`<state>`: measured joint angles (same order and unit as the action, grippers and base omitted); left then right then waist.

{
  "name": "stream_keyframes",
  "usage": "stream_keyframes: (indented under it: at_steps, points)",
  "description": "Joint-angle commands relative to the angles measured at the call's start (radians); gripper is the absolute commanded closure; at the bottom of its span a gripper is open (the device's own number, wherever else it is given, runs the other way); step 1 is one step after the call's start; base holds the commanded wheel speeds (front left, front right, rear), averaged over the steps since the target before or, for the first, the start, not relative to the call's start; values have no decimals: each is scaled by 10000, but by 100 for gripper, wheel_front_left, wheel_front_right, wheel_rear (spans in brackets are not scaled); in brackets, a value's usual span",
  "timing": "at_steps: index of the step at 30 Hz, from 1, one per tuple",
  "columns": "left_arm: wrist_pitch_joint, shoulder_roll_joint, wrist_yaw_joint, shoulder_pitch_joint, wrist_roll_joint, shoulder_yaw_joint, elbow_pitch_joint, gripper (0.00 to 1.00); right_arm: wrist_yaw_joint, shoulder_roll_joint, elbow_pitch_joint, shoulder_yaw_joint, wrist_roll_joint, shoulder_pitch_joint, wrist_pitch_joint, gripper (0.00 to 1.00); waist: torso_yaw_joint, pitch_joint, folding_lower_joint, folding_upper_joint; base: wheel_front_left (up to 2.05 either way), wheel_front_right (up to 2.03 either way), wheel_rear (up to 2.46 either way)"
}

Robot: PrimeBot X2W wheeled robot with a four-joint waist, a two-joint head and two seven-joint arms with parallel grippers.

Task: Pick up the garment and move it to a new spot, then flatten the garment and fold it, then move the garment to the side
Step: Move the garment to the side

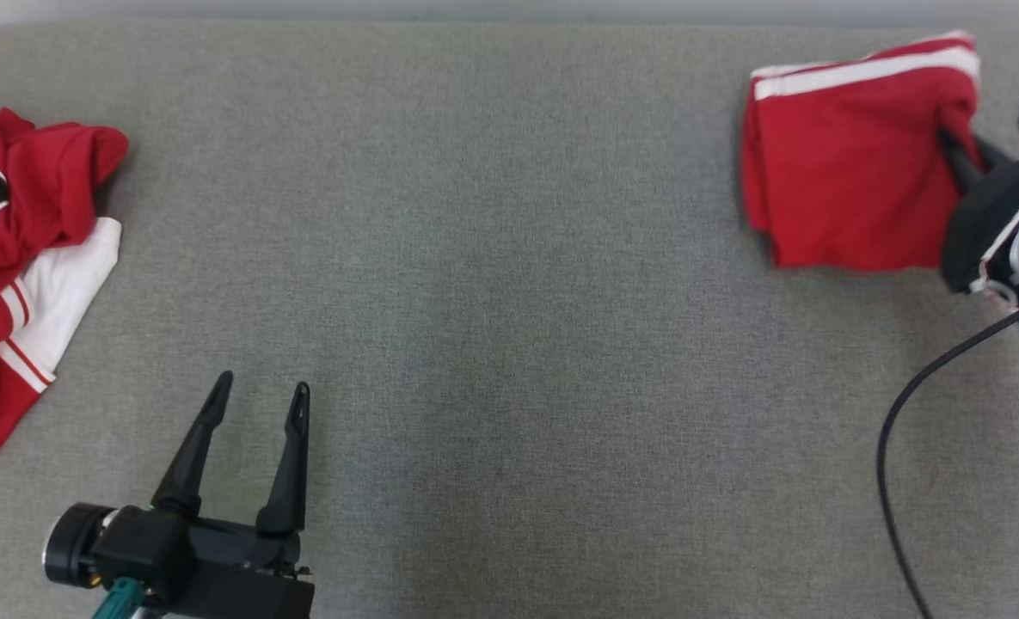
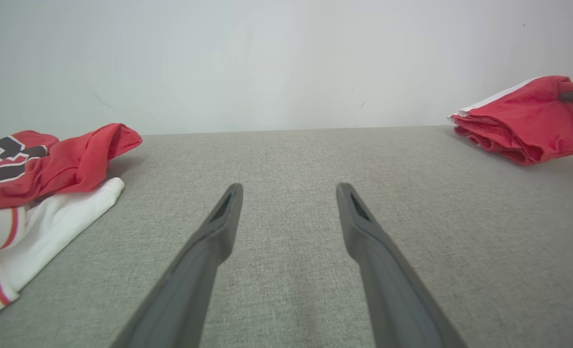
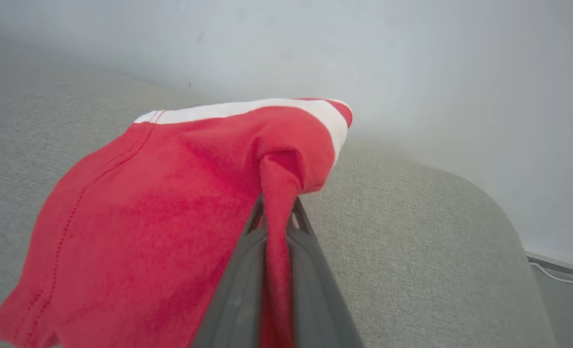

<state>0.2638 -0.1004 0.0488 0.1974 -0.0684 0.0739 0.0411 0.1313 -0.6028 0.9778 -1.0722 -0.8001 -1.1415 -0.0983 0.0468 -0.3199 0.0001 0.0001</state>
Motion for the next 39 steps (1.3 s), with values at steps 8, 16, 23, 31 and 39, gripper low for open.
stream_keyframes:
  at_steps: [8,16,23,31,39]
  points:
    - [10,-318,-116,62,94,-232,774,0,-11,-1015,-131,-691,-72,-1049,22,100,-91,-752,-1,-1,0,0,0]
    - [-5,-539,-238,-70,204,-373,1415,0,-11,-1749,-238,-1176,-426,-1626,97,100,-302,-1292,-1,-1,0,0,0]
    - [-140,-711,-321,-64,297,-436,1851,0,-11,-1973,-224,-1503,-562,-1988,86,100,-518,-1533,-1,-1,0,0,0]
    - [-197,-816,-380,-27,269,-441,2023,0,-11,-1815,-5,-1709,-528,-2263,-60,100,-548,-1709,-1,-1,0,0,0]
    - [-168,-833,-438,-20,231,-364,2006,0,-11,-1744,532,-1888,-177,-2565,-285,57,-356,-1780,-1,-1,0,0,0]
